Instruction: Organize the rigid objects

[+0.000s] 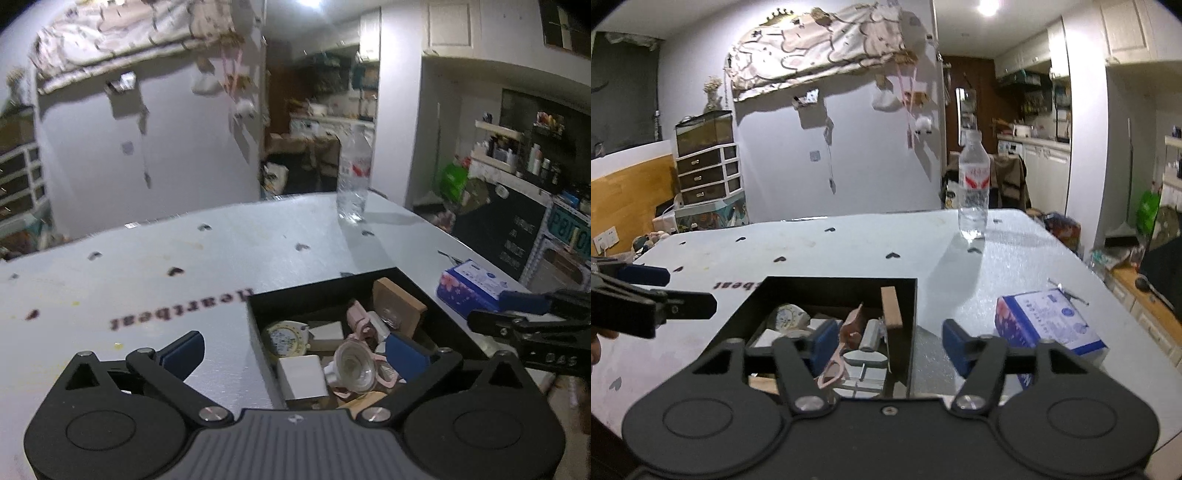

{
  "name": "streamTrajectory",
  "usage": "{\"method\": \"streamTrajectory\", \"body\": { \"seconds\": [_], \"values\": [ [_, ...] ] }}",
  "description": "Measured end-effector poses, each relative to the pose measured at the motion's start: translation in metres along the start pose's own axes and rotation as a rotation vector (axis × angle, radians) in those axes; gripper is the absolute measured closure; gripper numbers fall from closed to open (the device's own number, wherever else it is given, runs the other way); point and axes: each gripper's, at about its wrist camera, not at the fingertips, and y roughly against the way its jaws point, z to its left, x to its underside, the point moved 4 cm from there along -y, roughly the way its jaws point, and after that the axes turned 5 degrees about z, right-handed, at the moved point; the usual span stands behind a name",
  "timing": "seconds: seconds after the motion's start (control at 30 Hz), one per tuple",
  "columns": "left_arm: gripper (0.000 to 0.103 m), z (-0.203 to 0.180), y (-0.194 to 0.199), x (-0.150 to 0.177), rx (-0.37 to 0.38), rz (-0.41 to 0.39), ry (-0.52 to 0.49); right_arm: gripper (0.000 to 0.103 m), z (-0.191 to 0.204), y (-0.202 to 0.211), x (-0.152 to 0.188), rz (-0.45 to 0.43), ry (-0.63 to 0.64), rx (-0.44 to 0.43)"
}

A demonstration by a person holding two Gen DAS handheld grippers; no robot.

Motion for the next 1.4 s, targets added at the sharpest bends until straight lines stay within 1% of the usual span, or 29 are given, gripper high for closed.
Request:
{"method": "streamTrajectory", "body": {
  "seconds": [0.1,0.2,0.33,0.37,0.43,0.6,0.73,0.97,1.4],
  "values": [
    [0.000,-0.001,0.013,0.013,-0.057,-0.057,0.035,0.028,0.004,0.012,0.005,-0.036,0.007,0.007],
    [0.000,-0.002,0.025,0.025,-0.084,-0.095,0.055,0.020,0.007,0.023,0.011,-0.063,0.015,0.017],
    [0.000,-0.003,0.040,0.042,-0.121,-0.144,0.073,0.015,0.008,0.032,0.021,-0.078,0.014,0.037],
    [0.000,-0.003,0.043,0.046,-0.126,-0.153,0.075,0.014,0.008,0.035,0.024,-0.083,0.016,0.047],
    [0.000,-0.004,0.049,0.054,-0.135,-0.168,0.082,0.008,0.010,0.038,0.030,-0.082,0.024,0.052],
    [0.000,-0.009,0.059,0.070,-0.158,-0.198,0.087,0.005,0.010,0.045,0.045,-0.088,0.025,0.056],
    [0.000,-0.014,0.061,0.083,-0.176,-0.202,0.093,0.000,0.011,0.054,0.052,-0.106,0.028,0.064],
    [0.000,-0.013,0.066,0.091,-0.171,-0.198,0.123,0.000,0.009,0.058,0.053,-0.120,0.021,0.078],
    [0.000,-0.016,0.070,0.093,-0.165,-0.205,0.113,0.000,0.011,0.059,0.055,-0.115,0.025,0.073]
  ]
}}
